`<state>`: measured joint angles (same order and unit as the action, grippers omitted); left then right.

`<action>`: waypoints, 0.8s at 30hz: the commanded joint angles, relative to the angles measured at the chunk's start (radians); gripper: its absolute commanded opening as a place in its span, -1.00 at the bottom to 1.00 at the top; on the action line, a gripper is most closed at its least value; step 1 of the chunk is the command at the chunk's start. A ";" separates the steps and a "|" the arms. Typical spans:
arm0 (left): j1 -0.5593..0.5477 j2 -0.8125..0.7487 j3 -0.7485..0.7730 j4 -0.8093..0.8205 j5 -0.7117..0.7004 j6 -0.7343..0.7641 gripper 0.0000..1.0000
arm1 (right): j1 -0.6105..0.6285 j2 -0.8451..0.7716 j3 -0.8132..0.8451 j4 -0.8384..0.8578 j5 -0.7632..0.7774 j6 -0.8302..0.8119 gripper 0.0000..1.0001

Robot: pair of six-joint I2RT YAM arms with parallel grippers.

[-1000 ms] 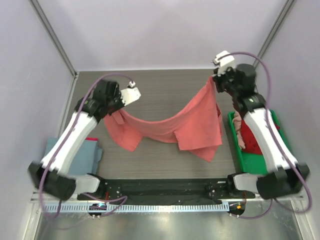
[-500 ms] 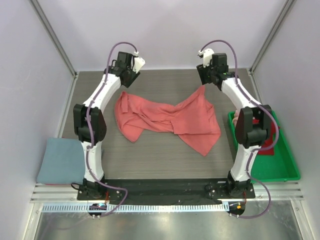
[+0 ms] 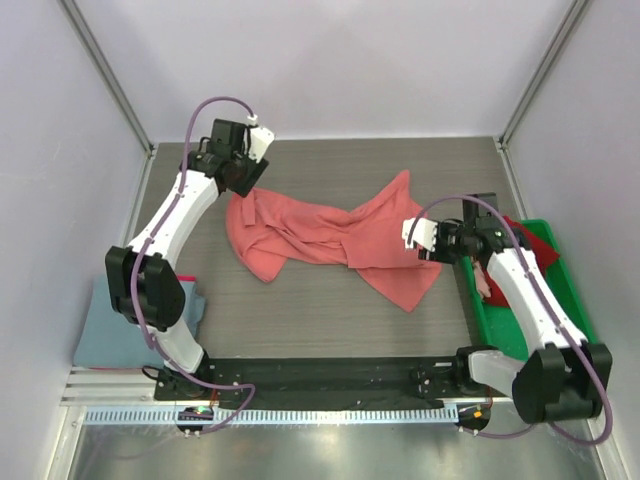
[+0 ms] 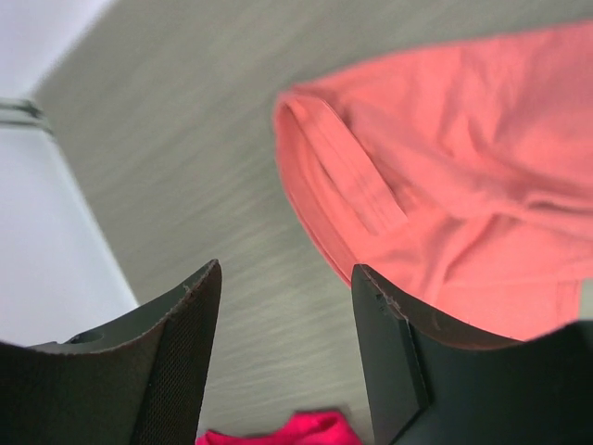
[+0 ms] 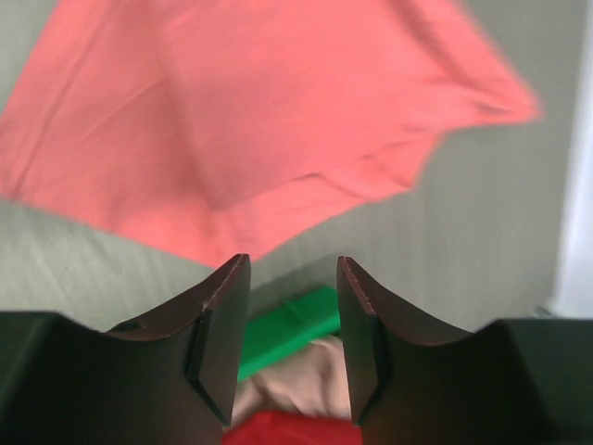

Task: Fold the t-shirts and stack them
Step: Flatten the tshirt out

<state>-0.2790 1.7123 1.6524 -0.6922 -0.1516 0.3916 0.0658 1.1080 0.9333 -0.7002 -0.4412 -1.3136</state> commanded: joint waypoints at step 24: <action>-0.002 -0.026 -0.138 -0.033 0.024 -0.010 0.19 | 0.032 0.334 -0.036 -0.045 -0.002 -0.470 -0.15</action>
<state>-0.2802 1.7187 1.5066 -0.7521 -0.1211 0.3744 0.0917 1.4296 0.8452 -0.7822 -0.4454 -1.7687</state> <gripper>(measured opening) 0.596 0.431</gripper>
